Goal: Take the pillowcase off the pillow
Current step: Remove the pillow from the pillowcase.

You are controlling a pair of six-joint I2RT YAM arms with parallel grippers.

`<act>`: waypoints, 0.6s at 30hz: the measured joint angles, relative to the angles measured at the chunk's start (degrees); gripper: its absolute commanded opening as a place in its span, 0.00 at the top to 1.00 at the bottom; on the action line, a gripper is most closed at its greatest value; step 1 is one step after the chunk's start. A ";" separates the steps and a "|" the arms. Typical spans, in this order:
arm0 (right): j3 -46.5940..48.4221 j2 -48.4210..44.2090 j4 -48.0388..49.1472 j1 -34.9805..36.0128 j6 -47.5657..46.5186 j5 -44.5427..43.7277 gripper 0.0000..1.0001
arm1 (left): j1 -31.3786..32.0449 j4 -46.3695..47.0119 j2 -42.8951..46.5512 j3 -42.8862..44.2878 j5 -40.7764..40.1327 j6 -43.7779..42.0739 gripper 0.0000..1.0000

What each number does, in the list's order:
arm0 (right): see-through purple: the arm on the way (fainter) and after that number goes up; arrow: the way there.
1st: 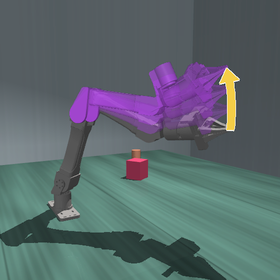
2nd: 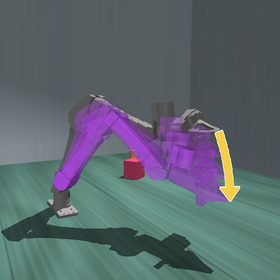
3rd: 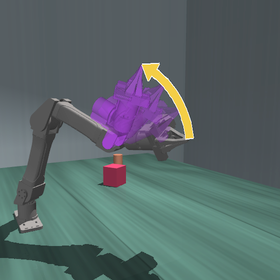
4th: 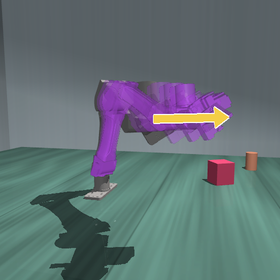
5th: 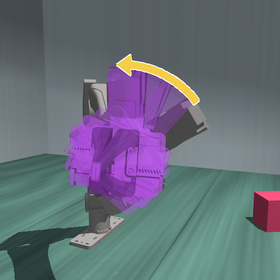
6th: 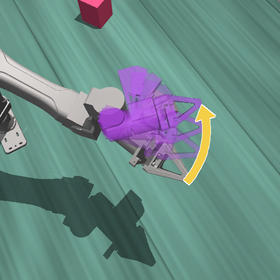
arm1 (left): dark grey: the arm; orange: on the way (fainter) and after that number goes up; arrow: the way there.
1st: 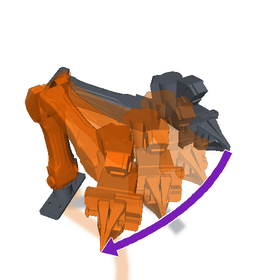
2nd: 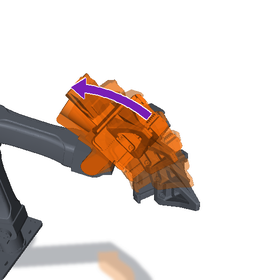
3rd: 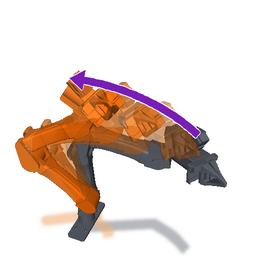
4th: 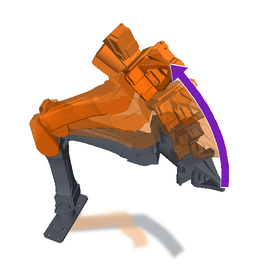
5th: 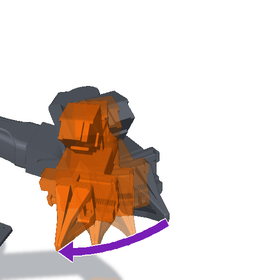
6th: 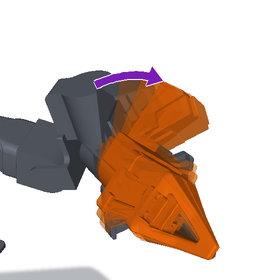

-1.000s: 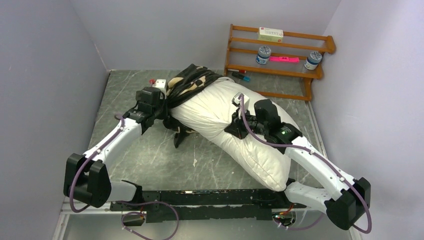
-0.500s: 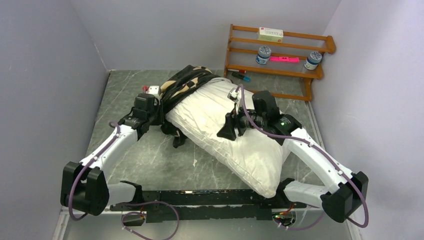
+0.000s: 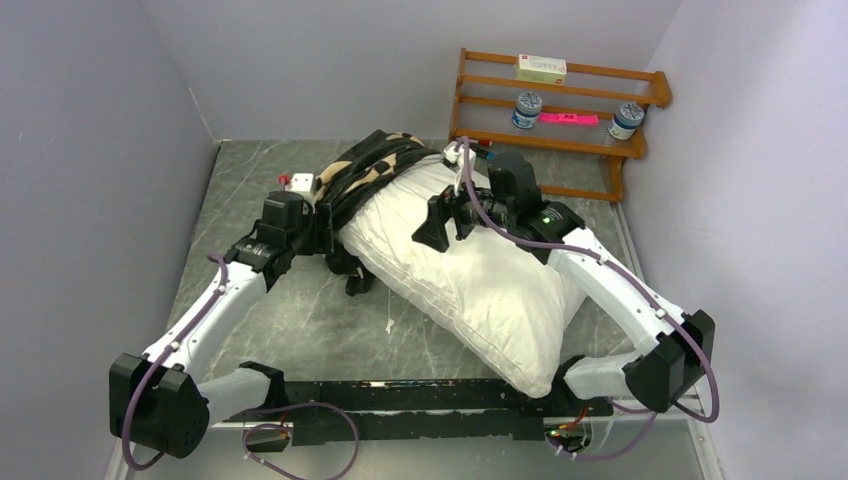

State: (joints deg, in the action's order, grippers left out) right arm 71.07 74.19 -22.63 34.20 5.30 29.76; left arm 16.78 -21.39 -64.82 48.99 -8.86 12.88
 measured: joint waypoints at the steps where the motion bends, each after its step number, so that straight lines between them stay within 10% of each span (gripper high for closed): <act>1: 0.90 0.76 0.04 0.70 -0.70 -1.55 0.06 | 0.28 -0.96 0.28 0.39 0.00 0.02 0.17; 11: 6.91 9.97 1.81 4.57 -6.91 -12.09 0.03 | 2.16 -7.54 2.23 9.81 3.26 -0.15 0.08; 18: 4.48 14.64 5.90 6.10 -8.83 -15.04 0.49 | 2.19 -8.44 2.73 12.74 7.43 -1.11 0.05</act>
State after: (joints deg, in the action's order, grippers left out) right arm 75.55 88.84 -16.73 40.29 -3.53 14.72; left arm 18.96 -29.82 -62.08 61.73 -1.43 11.77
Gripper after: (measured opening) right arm 0.727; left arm 0.930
